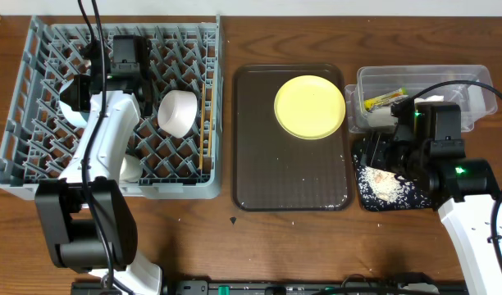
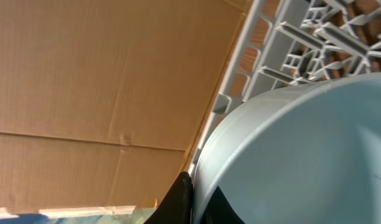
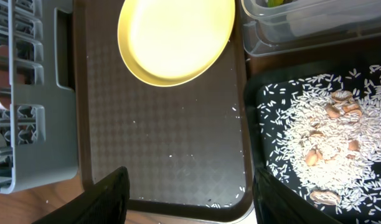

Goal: Sort waste into correct bins and load items into the dishwasher
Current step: 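Carry the blue bowl with the left gripper into the dish rack and release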

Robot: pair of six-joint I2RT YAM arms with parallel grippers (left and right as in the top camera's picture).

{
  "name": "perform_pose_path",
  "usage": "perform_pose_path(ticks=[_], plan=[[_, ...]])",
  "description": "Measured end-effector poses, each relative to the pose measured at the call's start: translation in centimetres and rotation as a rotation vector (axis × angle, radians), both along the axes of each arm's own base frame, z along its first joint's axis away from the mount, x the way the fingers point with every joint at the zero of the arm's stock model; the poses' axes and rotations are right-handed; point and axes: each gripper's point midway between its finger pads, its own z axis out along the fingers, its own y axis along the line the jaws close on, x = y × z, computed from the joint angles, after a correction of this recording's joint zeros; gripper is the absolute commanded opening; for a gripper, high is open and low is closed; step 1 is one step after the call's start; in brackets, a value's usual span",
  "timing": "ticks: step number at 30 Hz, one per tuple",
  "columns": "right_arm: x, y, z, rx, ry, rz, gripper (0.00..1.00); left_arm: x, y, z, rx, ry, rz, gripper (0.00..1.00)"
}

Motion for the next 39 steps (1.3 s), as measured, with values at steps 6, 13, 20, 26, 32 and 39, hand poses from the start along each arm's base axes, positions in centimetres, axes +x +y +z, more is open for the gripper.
perform_pose_path(ticks=[6, 13, 20, 26, 32, 39], plan=[[0.0, 0.0, 0.0, -0.001, 0.0, -0.001, 0.63, 0.6, -0.1, -2.9, -0.019, 0.068, -0.009, 0.08], [0.1, -0.2, 0.0, -0.009, -0.001, -0.006, 0.63, 1.4, -1.2, -3.8, -0.008, 0.078, -0.033, 0.08], [0.1, -0.2, 0.0, -0.01, -0.001, -0.006, 0.63, 1.7, -1.9, -3.7, 0.035, 0.093, -0.038, 0.08], [0.1, -0.2, 0.0, -0.01, -0.001, -0.006, 0.63, 1.6, -2.0, -3.4, 0.078, 0.098, -0.027, 0.08], [0.0, -0.2, 0.0, -0.01, -0.001, -0.006, 0.63, 1.4, -2.2, -2.7, 0.13, 0.088, -0.01, 0.08], [0.0, -0.2, -0.1, -0.01, 0.001, -0.006, 0.63, 1.4, -2.1, -2.4, 0.139, 0.053, 0.004, 0.17]])
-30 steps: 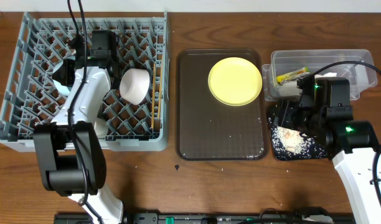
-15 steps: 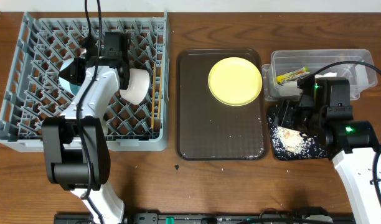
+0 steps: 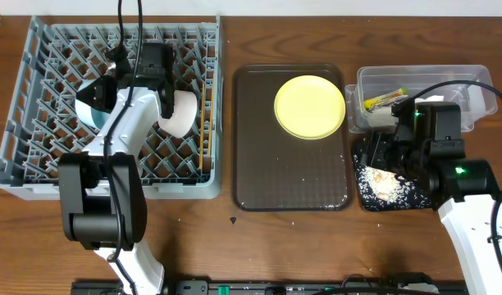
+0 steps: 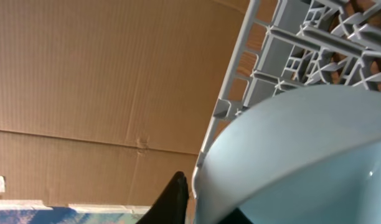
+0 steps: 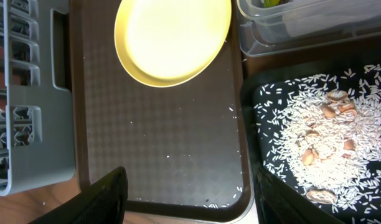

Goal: Sort waste into correct bins and load items into the dishwasher
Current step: 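Carry the blue bowl with the left gripper into the dish rack and release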

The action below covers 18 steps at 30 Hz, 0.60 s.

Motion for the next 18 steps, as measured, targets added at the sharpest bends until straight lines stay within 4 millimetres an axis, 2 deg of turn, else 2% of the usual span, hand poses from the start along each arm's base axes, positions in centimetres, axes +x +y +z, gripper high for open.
perform_pose_path(ticks=[1, 2, 9, 18], plan=[[0.0, 0.0, 0.0, 0.0, 0.001, 0.0, 0.63, 0.0, 0.0, -0.1, -0.006, -0.002, -0.002, 0.17], [-0.1, 0.0, 0.0, 0.0, 0.003, 0.0, 0.63, 0.1, -0.1, -0.3, -0.02, -0.005, -0.006, 0.22], [-0.2, 0.0, -0.1, -0.001, 0.008, 0.0, 0.63, 0.8, -1.3, -1.3, -0.078, -0.01, -0.05, 0.28], [-0.2, 0.0, -0.1, -0.001, 0.01, 0.0, 0.63, 1.3, -2.6, -1.5, -0.093, -0.01, -0.085, 0.27]])
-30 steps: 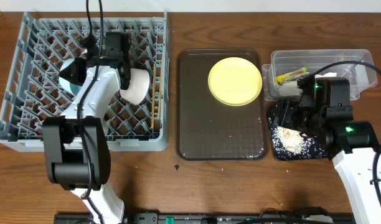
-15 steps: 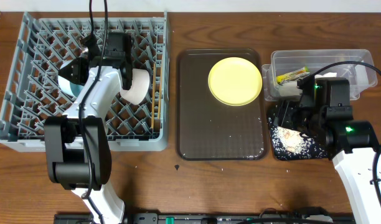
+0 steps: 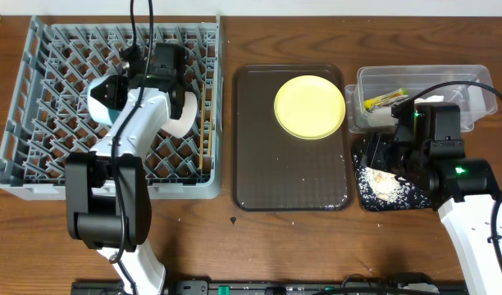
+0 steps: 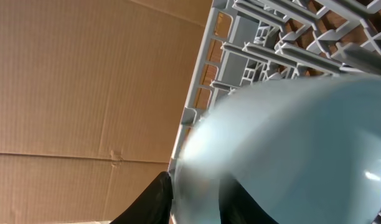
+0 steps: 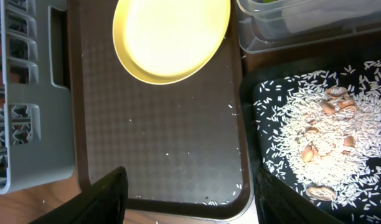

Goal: Sort waste into correct bins and load items into the dishwasher
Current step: 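Carry the blue bowl with the left gripper into the dish rack and release, then reach the left gripper to the yellow plate and grasp its edge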

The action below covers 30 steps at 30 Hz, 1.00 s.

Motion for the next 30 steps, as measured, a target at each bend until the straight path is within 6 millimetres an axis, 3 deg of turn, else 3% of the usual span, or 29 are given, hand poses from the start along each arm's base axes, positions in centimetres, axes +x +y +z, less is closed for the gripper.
perform_pose_path(ticks=[3, 7, 12, 16, 21, 23, 24, 26, 30], plan=[[0.0, 0.0, 0.0, 0.0, 0.001, 0.0, 0.63, -0.2, 0.0, -0.1, 0.001, 0.013, 0.001, 0.37], [0.0, 0.0, 0.0, 0.0, 0.0, 0.0, 0.63, -0.3, -0.4, -0.2, 0.002, 0.036, -0.01, 0.38], [0.0, 0.0, 0.0, 0.0, 0.001, 0.0, 0.63, 0.2, -3.3, -0.2, 0.003, 0.053, -0.083, 0.42], [0.0, 0.0, 0.0, 0.0, 0.001, 0.0, 0.63, 0.9, -8.6, 0.4, -0.042, 0.029, -0.219, 0.46], [-0.1, 0.0, -0.1, -0.001, 0.007, 0.0, 0.63, 0.7, -14.7, 3.2, -0.199, -0.064, -0.403, 0.5], [-0.2, 0.0, -0.1, -0.001, 0.009, 0.0, 0.63, 0.3, -16.8, 4.4, -0.296, -0.103, -0.479, 0.63], [-0.2, 0.0, -0.1, -0.001, 0.011, 0.0, 0.63, 0.0, -17.9, 4.8, -0.351, -0.117, -0.518, 0.74], [-0.3, 0.0, -0.2, -0.001, 0.015, 0.0, 0.63, -0.7, -21.0, 5.5, -0.482, -0.129, -0.621, 0.79], [-0.3, 0.0, -0.2, -0.002, 0.016, 0.0, 0.63, -3.0, -30.4, 7.0, -0.824, -0.131, -0.917, 0.82]])
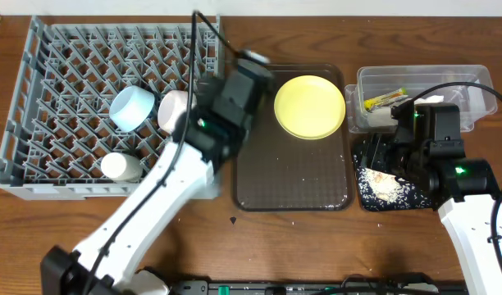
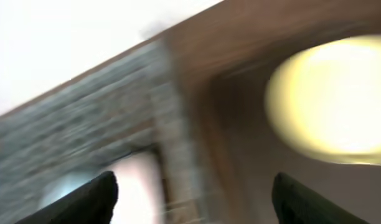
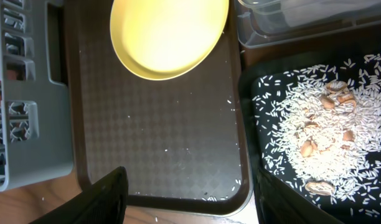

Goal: Sort waste into correct bins and load items into the dishwasher
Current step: 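Reach the left gripper to the yellow plate and grasp its edge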

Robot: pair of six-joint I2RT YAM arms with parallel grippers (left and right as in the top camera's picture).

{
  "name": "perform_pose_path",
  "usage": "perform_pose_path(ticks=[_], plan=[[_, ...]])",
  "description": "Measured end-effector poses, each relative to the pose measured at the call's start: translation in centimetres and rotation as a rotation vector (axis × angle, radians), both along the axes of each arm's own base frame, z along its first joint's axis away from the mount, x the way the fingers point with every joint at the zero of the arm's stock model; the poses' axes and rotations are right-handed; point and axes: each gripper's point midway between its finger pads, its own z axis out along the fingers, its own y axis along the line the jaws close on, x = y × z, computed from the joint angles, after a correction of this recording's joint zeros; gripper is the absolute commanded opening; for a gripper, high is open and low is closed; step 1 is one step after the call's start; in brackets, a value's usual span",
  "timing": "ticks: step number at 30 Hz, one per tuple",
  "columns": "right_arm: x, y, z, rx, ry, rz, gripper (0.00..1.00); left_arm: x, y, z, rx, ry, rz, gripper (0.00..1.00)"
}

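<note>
A yellow plate point(image 1: 309, 106) lies at the far end of the brown tray point(image 1: 292, 176); it also shows as yellow plate point(image 3: 169, 34). The light blue bowl point(image 1: 132, 106) sits in the grey dish rack point(image 1: 38, 156), beside a white bowl point(image 1: 173, 111). My left gripper point(image 2: 190, 202) is open and empty, above the rack's right edge near the tray; its view is motion-blurred, with the plate point(image 2: 330, 102) ahead. My right gripper point(image 3: 190, 199) is open and empty above the tray's near right corner.
A white cup point(image 1: 120, 166) stands in the rack's front part. A black bin point(image 3: 315, 137) holds rice and nut shells. Behind it a clear bin point(image 1: 423, 94) holds wrappers. Rice grains are scattered on the tray.
My left gripper has let go of the light blue bowl, which now rests in the rack next to the white bowl. The gripper is open and has moved right, to the rack's edge. The right arm barely moved.
My left gripper held the light blue bowl over the rack's left part. At each later moment the bowl was further right. Now it lies beside the white bowl, and the gripper is open near the tray. The right gripper stayed open over the tray's corner.
</note>
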Motion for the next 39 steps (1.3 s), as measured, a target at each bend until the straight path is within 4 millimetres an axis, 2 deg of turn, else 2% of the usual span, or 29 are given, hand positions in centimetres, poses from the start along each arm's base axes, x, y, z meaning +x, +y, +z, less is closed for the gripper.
perform_pose_path(ticks=[2, 5, 6, 9, 11, 17, 21, 23, 24, 26, 28, 30, 34, 39], plan=[[0.0, 0.0, 0.0, 0.0, 0.001, 0.0, 0.63, -0.9, -3.6, 0.4, -0.158, 0.026, -0.085, 0.84], [0.0, 0.0, 0.0, 0.0, 0.0, 0.0, 0.63, -0.6, -5.7, -0.9, -0.314, 0.098, -0.074, 0.84], [0.0, 0.0, 0.0, 0.0, 0.0, 0.0, 0.63, -0.4, -6.3, -1.6, -0.363, 0.131, -0.066, 0.84], [0.0, 0.0, 0.0, 0.0, 0.0, 0.0, 0.63, 0.4, -8.0, -5.7, -0.497, 0.287, -0.02, 0.79], [0.0, 0.0, 0.0, 0.0, 0.0, 0.0, 0.63, 0.4, -8.5, -8.8, -0.531, 0.386, 0.026, 0.73], [0.0, 0.0, 0.0, 0.0, 0.0, 0.0, 0.63, 0.2, -9.2, -16.8, -0.528, 0.579, 0.116, 0.66], [0.0, 0.0, 0.0, 0.0, 0.0, 0.0, 0.63, 0.2, -9.6, -20.3, -0.519, 0.635, 0.143, 0.6], [0.0, 0.0, 0.0, 0.0, 0.0, 0.0, 0.62, 0.3, -9.7, -22.0, -0.518, 0.651, 0.159, 0.54], [0.0, 0.0, 0.0, 0.0, 0.0, 0.0, 0.62, 0.6, -10.0, -22.6, -0.525, 0.654, 0.16, 0.51], [0.0, 0.0, 0.0, 0.0, 0.0, 0.0, 0.63, 0.9, -10.2, -22.3, -0.539, 0.647, 0.164, 0.42], [0.0, 0.0, 0.0, 0.0, 0.0, -0.001, 0.63, 0.7, -10.1, -22.8, -0.537, 0.659, 0.176, 0.25], [0.0, 0.0, 0.0, 0.0, 0.0, -0.001, 0.63, 0.3, -9.9, -23.0, -0.524, 0.677, 0.184, 0.15], [0.0, 0.0, 0.0, 0.0, 0.001, -0.001, 0.63, -0.9, -9.2, -23.5, -0.497, 0.73, 0.22, 0.08], [0.0, 0.0, 0.0, 0.0, 0.001, -0.001, 0.63, -2.0, -8.8, -23.6, -0.474, 0.78, 0.233, 0.07]])
